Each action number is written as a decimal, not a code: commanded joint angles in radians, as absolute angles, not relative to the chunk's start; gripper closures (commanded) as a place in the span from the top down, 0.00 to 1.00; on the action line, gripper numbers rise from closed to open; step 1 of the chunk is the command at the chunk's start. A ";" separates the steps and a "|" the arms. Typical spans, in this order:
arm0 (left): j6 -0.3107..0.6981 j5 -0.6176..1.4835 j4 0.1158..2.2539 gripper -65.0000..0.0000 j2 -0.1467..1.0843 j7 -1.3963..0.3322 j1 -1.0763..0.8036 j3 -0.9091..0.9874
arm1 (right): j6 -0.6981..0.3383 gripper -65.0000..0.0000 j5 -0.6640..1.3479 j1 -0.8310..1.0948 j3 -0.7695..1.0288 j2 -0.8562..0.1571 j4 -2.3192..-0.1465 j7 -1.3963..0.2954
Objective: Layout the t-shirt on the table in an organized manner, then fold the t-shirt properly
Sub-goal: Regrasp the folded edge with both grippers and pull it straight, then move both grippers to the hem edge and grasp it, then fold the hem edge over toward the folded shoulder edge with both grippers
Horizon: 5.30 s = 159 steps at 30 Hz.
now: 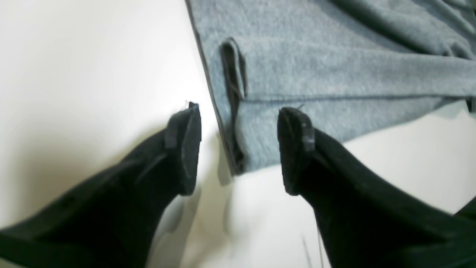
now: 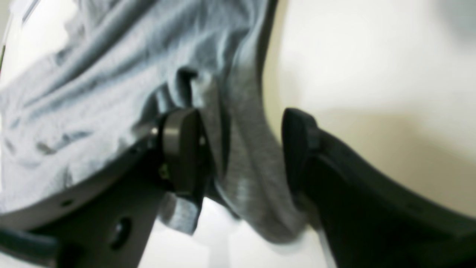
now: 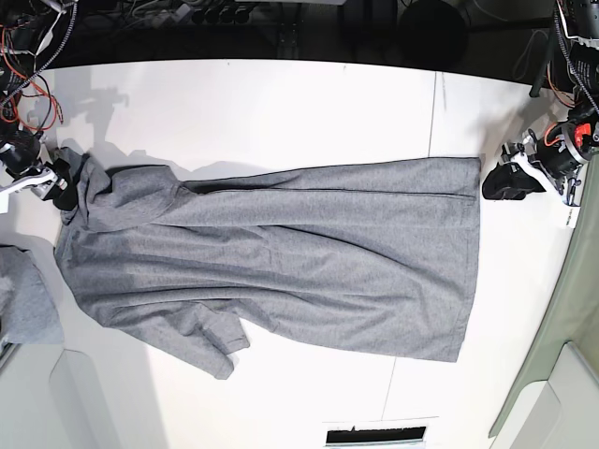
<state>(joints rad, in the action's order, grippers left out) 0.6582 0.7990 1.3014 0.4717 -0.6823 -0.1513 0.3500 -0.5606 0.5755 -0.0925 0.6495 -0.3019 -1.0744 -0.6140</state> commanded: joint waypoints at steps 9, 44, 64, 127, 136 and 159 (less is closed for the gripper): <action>0.587 0.658 1.192 0.54 0.467 -0.546 -0.067 0.237 | -0.569 0.53 0.589 -0.110 0.578 -0.289 -1.068 -0.576; 0.698 0.804 1.587 0.03 0.621 -0.776 -0.393 0.220 | -0.574 0.00 0.793 0.242 0.653 -0.350 -1.408 -0.816; 0.698 0.789 1.663 0.44 0.621 -0.731 -0.464 0.223 | -0.572 0.45 0.756 0.291 0.665 -0.377 -1.408 -0.701; 0.501 0.576 0.533 0.58 0.554 -0.303 0.534 -0.133 | -0.468 0.45 0.342 -0.405 0.475 -0.429 -0.696 -0.368; 0.527 0.529 0.533 0.58 0.495 -0.348 0.534 -0.133 | -0.472 0.45 0.358 -0.409 0.474 -0.354 -0.696 -0.347; 0.698 0.535 0.534 0.00 0.464 -0.353 0.538 -0.135 | -0.562 0.00 0.330 -0.426 0.475 -0.338 -0.713 -0.340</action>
